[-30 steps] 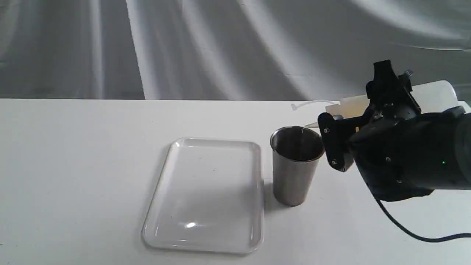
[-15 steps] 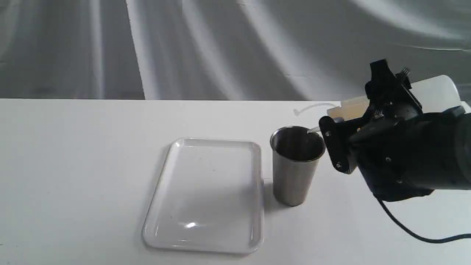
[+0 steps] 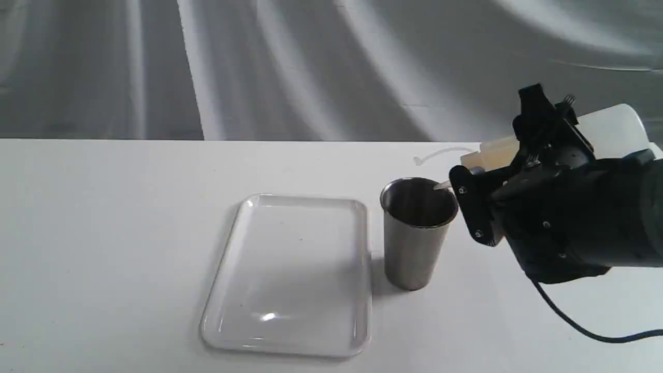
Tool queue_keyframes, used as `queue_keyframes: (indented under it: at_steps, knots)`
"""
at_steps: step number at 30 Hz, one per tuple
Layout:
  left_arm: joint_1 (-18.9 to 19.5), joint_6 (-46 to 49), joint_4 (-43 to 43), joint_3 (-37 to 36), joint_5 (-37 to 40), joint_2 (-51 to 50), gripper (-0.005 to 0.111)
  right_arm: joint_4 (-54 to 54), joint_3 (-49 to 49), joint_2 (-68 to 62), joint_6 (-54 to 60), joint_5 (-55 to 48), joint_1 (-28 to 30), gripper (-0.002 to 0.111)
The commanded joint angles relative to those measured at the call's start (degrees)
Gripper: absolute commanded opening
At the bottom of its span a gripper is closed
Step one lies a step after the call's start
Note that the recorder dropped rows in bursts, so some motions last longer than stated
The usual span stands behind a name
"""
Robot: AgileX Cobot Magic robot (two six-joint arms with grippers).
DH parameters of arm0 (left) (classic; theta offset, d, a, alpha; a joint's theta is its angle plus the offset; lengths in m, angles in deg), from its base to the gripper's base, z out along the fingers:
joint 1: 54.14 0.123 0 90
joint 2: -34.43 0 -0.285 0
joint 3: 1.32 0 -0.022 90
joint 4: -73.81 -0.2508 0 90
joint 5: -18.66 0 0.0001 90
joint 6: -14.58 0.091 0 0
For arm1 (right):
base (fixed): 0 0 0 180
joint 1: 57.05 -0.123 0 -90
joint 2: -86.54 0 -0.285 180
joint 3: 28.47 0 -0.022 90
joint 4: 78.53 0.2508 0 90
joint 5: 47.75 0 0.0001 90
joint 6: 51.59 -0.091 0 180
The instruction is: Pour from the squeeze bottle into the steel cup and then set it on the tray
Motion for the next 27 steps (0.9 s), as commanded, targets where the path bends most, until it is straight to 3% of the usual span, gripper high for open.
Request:
queue_keyframes:
  at_steps: [1, 12, 27]
  knots:
    - [0.1, -0.3, 0.1, -0.3, -0.4, 0.1, 0.0, -1.8, -0.5, 0.6, 0.0, -1.9, 0.5, 0.0]
    - [0.1, -0.2, 0.1, -0.3, -0.4, 0.1, 0.0, -1.8, -0.5, 0.6, -0.6, -1.7, 0.5, 0.0]
    - [0.1, -0.3, 0.1, -0.3, -0.4, 0.1, 0.0, 0.9, 3.1, 1.4, -15.2, 1.4, 0.5, 0.0]
